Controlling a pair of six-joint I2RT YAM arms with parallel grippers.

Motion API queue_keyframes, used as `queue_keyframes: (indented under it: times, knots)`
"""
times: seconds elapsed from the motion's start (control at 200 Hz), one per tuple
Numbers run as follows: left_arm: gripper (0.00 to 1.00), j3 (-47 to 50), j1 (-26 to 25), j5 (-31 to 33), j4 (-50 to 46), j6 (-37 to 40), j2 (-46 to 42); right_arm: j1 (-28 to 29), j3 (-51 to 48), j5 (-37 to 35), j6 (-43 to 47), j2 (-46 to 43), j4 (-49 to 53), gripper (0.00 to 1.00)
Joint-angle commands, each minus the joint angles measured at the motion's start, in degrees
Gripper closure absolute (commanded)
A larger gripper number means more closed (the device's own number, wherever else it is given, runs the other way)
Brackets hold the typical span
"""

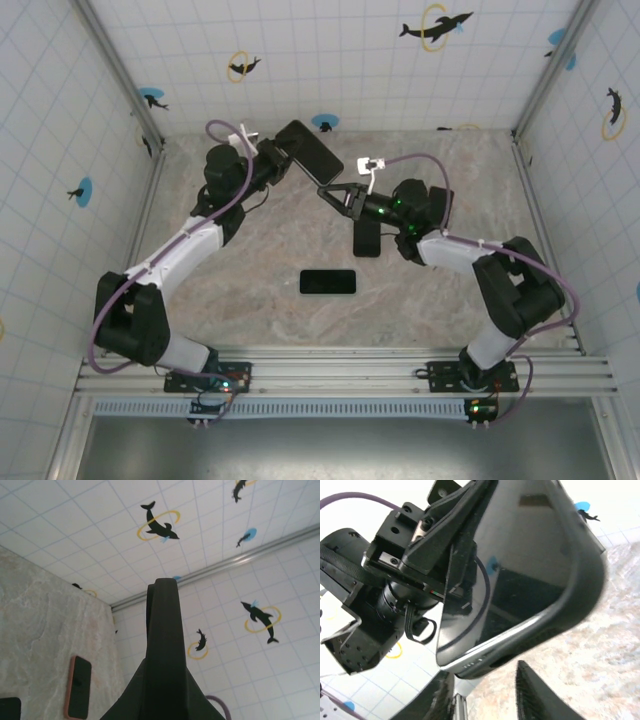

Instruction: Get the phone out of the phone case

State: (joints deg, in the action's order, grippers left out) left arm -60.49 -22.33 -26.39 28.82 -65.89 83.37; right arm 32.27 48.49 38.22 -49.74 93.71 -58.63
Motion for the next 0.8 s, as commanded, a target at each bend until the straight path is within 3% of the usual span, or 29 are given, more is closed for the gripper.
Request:
queue_keyframes:
  times: [0.0, 0.165, 0.29, 0.4, 0.57, 0.686, 0.791]
  knots:
    - [1.0, -3.43, 0.9, -9.01, 2.1, 6.65, -2.53, -2.47, -1.81, 3.82, 4.65, -3.45, 4.44, 0.59]
    - [1.0, -6.81, 2.37, -16.18, -3.39, 22.02, -3.44, -6.65, -1.3, 15.21, 12.7, -6.86, 13.22, 0.48]
    - [1.0, -6.99, 2.94, -22.58, -3.59, 28.82, -4.62, -9.21, 4.78, 18.87, 32.16, -7.96, 36.16, 0.47]
    - [1.0, -8.96, 3.12, -27.95, -7.27, 35.69, -4.11, -9.82, 10.34, 23.21, 46.97, -7.08, 48.91, 0.47]
    - [1.0, -9.96, 3.44, -36.45, -6.42, 39.16, -3.22, -8.9, 21.62, 27.78, 66.95, -2.55, 69.29, 0.49]
    - [1.0, -12.19, 3.51, -40.75, -9.62, 44.76, -2.52, -6.35, 31.09, 25.87, 83.91, 1.49, 88.88, 0.49]
    - [1.0, -12.34, 3.46, -40.74, -12.5, 49.72, -2.85, -4.21, 35.13, 24.2, 89.21, 3.58, 95.42, 0.49]
